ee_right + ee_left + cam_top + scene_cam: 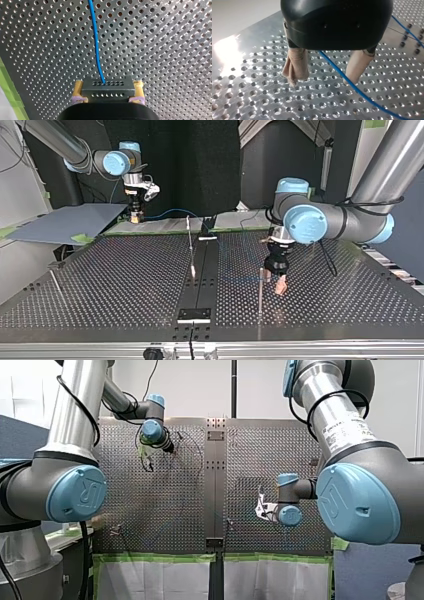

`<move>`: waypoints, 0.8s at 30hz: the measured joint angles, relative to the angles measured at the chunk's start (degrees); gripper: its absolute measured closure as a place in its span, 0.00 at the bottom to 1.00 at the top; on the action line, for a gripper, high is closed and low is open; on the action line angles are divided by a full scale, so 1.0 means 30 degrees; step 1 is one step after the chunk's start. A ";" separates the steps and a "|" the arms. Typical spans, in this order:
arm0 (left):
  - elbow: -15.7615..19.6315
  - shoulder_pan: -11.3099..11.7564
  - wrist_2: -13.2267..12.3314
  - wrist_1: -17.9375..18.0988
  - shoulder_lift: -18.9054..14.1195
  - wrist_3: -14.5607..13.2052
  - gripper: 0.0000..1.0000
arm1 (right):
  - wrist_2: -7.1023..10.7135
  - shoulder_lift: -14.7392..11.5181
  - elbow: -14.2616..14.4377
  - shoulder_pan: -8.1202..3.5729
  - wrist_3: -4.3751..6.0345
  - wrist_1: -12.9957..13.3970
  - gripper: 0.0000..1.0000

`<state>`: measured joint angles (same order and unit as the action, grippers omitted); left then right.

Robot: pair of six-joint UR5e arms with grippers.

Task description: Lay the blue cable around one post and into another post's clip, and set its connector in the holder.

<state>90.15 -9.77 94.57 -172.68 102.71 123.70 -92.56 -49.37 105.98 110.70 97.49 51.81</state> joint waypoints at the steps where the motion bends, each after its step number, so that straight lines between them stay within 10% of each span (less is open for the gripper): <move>1: 0.0000 0.0048 -0.0062 0.0016 -0.0012 0.0160 0.00 | 0.0000 0.0001 0.0000 0.0000 0.0006 0.0002 0.67; 24: 0.0659 0.0666 -0.1235 -0.0175 -0.0670 0.3769 0.00 | 0.0000 0.0004 -0.0002 0.0147 0.0070 0.0077 0.67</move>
<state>92.13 -7.77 90.86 -173.20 100.70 135.01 -92.56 -49.36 105.97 111.14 97.70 52.04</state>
